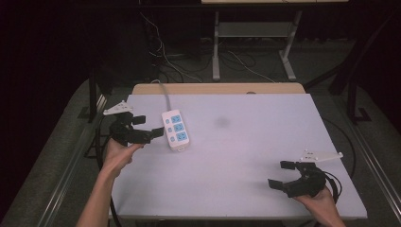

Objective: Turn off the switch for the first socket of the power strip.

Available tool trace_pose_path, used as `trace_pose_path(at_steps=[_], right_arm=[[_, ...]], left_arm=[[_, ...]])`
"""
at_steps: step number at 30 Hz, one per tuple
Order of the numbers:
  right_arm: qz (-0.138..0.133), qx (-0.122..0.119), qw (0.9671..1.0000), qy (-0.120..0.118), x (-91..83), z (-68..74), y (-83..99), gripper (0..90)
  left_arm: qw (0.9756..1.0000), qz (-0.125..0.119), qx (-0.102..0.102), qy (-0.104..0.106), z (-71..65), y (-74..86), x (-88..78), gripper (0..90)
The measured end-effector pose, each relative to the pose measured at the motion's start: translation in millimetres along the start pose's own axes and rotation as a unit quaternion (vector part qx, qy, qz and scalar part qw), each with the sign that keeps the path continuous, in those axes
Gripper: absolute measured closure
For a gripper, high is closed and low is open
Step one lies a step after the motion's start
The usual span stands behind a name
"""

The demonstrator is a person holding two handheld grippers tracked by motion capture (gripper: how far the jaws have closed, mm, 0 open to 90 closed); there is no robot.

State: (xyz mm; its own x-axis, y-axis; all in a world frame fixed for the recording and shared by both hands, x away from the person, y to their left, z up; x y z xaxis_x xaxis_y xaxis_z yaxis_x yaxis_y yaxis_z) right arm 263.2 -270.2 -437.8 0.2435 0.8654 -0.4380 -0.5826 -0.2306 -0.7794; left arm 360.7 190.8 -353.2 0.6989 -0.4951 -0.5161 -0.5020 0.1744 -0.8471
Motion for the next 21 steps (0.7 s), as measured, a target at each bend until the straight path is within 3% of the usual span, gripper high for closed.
trace_pose_path(at_steps=[4, 21], right_arm=[[0.000, 0.000, 1.0000, 0.000, 0.0, 0.1, 0.0, 0.6], [0.000, 0.001, 1.0000, 0.002, -0.5, -0.1, 0.0, 0.6]], left_arm=[[0.9999, 0.001, 0.010, 0.001, -5.0, 6.0, -2.0, 0.0], [0.9995, -0.019, 0.015, 0.021, -25.8, 29.1, -7.4, 0.0]])
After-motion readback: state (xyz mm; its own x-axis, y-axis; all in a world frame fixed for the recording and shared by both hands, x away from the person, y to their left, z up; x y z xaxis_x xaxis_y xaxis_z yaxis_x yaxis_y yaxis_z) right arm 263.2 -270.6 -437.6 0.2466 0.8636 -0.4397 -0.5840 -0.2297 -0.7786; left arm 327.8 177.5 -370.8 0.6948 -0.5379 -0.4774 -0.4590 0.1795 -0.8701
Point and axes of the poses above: each handheld gripper's, and its own axes: x roughly forward along the jaws, y roughly out of its underside, z roughly to its left, the point moved 4 cm from there along x, roughly forward along the jaws, and after that the axes turned 13 degrees about -y, right-handed, at the moved point
